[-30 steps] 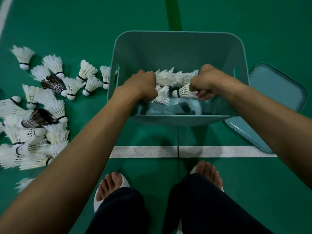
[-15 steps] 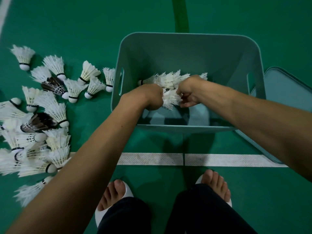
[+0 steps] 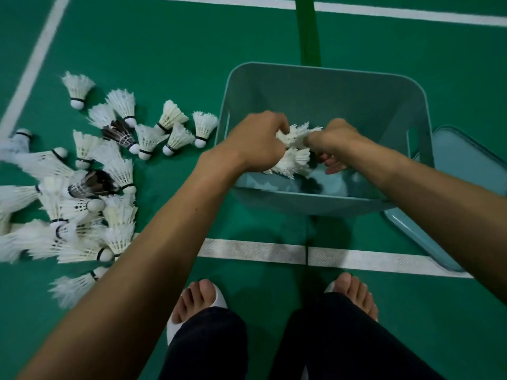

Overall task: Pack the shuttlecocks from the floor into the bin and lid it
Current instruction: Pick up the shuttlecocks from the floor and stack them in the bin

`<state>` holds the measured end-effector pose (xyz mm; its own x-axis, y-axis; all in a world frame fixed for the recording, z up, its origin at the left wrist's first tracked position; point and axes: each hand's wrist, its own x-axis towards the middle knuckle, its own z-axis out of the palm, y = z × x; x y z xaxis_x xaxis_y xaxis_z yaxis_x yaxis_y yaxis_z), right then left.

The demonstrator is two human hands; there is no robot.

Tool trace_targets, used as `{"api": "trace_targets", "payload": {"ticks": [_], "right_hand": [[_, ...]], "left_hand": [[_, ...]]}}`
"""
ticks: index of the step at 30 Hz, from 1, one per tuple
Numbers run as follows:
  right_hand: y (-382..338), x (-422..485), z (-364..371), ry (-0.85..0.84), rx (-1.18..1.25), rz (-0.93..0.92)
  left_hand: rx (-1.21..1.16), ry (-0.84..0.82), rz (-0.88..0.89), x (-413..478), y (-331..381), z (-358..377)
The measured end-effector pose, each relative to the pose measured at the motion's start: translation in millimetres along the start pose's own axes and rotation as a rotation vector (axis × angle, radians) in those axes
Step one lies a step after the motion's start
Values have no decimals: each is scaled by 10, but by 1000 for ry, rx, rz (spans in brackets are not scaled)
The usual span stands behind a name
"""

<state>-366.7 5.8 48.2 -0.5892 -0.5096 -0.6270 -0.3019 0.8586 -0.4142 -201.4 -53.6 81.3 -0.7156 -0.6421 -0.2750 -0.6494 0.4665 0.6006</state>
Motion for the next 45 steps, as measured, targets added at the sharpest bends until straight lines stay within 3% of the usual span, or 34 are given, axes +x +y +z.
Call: {"api": "trace_targets", "payload": {"ticks": [4,7,12,17,21,23,25,27,30,33,38,43,45], "right_hand": [[-245,-361,-128,182,-80,-209],[-563,-635,-92,279,-80,-421],[-1158,-858,210,343,-88,-739],[-1740,-780,560,259,-158,-883],[-2166,-550,805,-38,-432,-815],[-2299,-403,933,-186,-639,-731],[-2381,-308,1045,-299,-840,-674],[-2432,-247,1138,-339,-1026,-655],[-2432,-172,1243,-434,-1133,-566],[-2448,-49,1303,-434,-926,-566],[-2483,-83,1267,-176,-693,-676],[-2233,-352,674,85,-240,-823],[-2011,-514,253,138,-80,-809]], "left_hand": [[-277,490,162,-299,-127,-312],[-347,674,-1,-426,-457,-480],[-300,601,-430,-494,-1278,-400],[-112,498,-516,-496,-1827,-231],[167,414,-494,-323,-1979,-207],[304,459,-515,-222,-2022,-185],[299,486,-550,-117,-2101,-180],[263,411,-559,-10,-2202,-152],[331,327,-468,109,-2309,-73],[323,429,-395,170,-2373,31],[129,618,-364,76,-2231,-1],[2,852,-429,-65,-1502,-459],[-76,899,-363,-19,-1096,-606]]}}
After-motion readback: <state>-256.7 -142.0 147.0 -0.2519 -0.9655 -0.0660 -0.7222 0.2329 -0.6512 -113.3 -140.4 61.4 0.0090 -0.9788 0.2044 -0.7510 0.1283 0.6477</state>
